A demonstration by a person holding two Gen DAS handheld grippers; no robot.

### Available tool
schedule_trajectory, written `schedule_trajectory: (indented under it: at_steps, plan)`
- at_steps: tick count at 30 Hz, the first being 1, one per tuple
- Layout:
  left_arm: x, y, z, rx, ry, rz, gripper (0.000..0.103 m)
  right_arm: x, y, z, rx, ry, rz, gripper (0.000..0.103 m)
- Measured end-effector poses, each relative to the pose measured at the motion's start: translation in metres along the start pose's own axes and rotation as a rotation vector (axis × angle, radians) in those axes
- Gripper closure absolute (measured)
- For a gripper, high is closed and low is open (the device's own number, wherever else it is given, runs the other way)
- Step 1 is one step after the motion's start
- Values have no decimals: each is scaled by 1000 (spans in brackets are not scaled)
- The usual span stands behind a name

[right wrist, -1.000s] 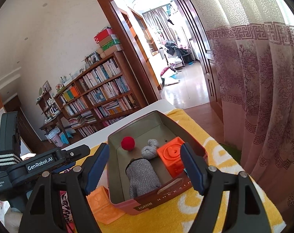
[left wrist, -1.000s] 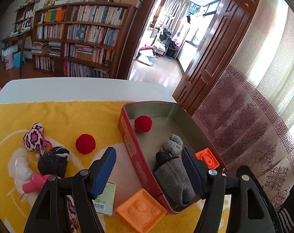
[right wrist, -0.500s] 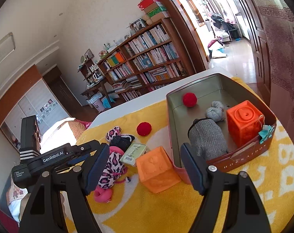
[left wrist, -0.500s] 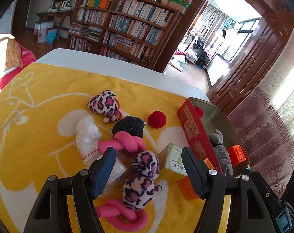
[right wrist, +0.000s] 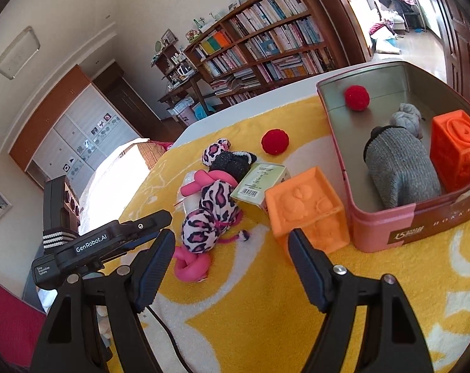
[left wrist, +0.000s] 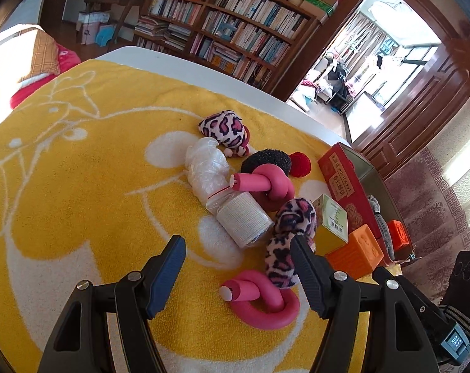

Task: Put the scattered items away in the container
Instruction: 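Withdraw both grippers from the tin back toward the remaining toys, then grasp the large orange cube with the right gripper while the left gripper grasps the leopard plush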

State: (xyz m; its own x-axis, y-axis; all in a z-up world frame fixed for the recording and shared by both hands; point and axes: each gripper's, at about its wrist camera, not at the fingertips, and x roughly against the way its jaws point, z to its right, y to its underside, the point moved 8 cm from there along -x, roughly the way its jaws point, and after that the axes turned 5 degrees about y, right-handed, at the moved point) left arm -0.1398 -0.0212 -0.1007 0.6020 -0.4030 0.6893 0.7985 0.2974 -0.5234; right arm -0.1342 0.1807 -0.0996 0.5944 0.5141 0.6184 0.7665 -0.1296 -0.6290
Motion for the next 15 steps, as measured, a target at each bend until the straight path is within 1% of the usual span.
schedule_trajectory:
  at_steps: [4, 7, 8, 10, 11, 12, 15]
  plan:
    - [1, 0, 3, -7, 16, -2, 32, 1, 1, 7, -9, 53, 7, 24]
    - [1, 1, 5, -26, 15, -2, 32, 1, -3, 28, -56, 143, 18, 24]
    - [1, 1, 6, -31, 15, -4, 32, 1, -5, 36, -77, 157, 21, 25]
    - [0, 2, 7, -35, 19, -9, 32, 1, -6, 42, -117, 124, 8, 25]
    - [-1, 3, 6, -35, 19, -12, 32, 1, -7, 44, -123, 123, 10, 25]
    - [-1, 3, 6, -34, 18, -14, 32, 1, -7, 44, -113, 141, 16, 25]
    - [-2, 4, 4, -30, 20, -18, 32, -1, -7, 44, -44, 248, 37, 25]
